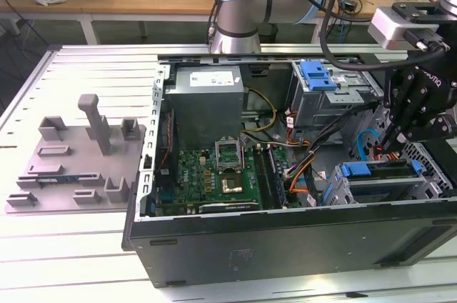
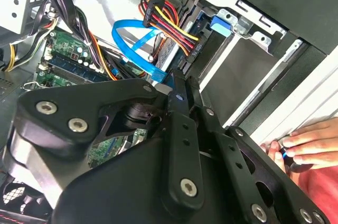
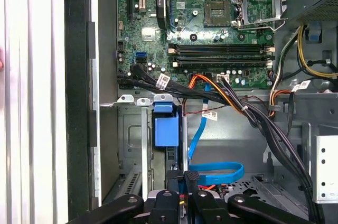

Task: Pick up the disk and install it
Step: 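Insert the second disk wire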

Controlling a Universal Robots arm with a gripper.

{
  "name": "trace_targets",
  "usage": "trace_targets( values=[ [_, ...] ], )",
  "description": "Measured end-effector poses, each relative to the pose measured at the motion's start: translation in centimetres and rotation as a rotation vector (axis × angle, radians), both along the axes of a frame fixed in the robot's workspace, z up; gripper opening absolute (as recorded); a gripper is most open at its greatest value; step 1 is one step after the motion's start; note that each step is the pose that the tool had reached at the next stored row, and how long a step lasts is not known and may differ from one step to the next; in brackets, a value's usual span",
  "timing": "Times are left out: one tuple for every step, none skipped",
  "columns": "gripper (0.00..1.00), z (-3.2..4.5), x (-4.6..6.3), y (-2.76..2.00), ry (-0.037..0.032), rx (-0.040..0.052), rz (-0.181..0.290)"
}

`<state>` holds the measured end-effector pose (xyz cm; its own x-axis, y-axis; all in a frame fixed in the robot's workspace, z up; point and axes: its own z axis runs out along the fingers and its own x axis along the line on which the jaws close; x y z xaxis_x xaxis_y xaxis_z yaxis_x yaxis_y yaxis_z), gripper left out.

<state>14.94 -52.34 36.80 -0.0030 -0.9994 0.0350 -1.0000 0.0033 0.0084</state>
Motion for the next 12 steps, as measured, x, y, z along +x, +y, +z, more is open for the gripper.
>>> trace_targets(
  values=[
    [0.16,-0.01,0.00,-0.05,-0.0003,0.0031,0.000],
    [0.16,-0.01,0.01,-0.09,-0.0006,0.0063,0.000],
    [0.16,-0.03,0.00,-0.22,-0.0010,0.0137,0.000],
    [0.16,-0.06,0.00,-0.37,-0.0012,0.0207,0.000],
    [0.16,-0.08,0.00,-0.44,-0.0013,0.0225,0.000],
    [0.16,-0.11,0.00,-0.50,-0.0014,0.0235,0.000],
    [0.16,-0.14,0.00,-0.56,-0.0014,0.0243,0.000],
    [0.16,-0.17,0.00,-0.61,-0.0015,0.0247,0.000],
    [0.16,-0.25,0.00,-0.70,-0.0015,0.0253,0.000],
    [0.16,-0.29,0.00,-0.74,-0.0015,0.0254,0.000],
    [0.16,-0.34,0.00,-0.80,-0.0015,0.0256,0.000],
    [0.16,-0.39,0.00,-0.87,-0.0015,0.0260,0.000]
  ],
)
